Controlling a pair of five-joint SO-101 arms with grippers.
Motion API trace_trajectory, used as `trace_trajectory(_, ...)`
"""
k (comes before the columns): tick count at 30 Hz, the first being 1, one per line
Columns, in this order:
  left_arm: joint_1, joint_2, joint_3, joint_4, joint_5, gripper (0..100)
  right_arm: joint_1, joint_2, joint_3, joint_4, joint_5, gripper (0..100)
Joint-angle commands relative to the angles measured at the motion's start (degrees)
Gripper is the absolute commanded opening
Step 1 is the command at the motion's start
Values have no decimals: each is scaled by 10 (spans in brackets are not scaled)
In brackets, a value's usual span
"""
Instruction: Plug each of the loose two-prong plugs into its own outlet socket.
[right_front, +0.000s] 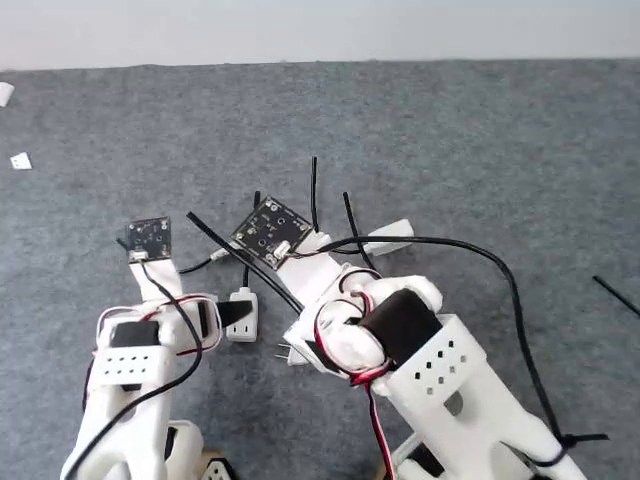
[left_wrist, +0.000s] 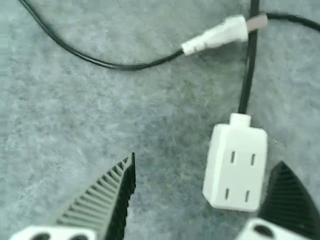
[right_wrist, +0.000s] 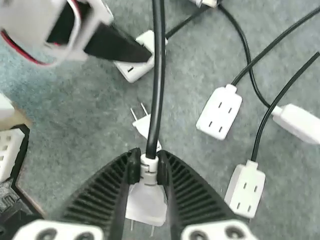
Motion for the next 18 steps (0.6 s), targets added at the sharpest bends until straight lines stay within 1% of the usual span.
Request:
trace_trajectory(1,19,74,-70,13,-5,389,-4,-18,-6,-30,5,9)
trace_trajectory(3,25,129,-102,30,-9,388,-7,-14,-5,-51,6,9)
trace_trajectory(5,29,168,-126,47,-42,351,-7,-12,0,-70,5,9)
trace_trajectory(7,43,178,-131,49,-69,265,-7,-13,18,-96,4,9)
trace_trajectory(10,74,165,-124,49,-95,90,-19,-12,63,-143,3,9)
trace_trajectory(12,88,146,-112,46,-115,11,-29,-12,100,-182,3,9)
trace_trajectory(15,91,103,-85,40,-118,19,-34,-12,136,-219,3,9)
trace_trajectory(18,102,48,-55,41,-120,19,-34,-11,143,-229,2,9)
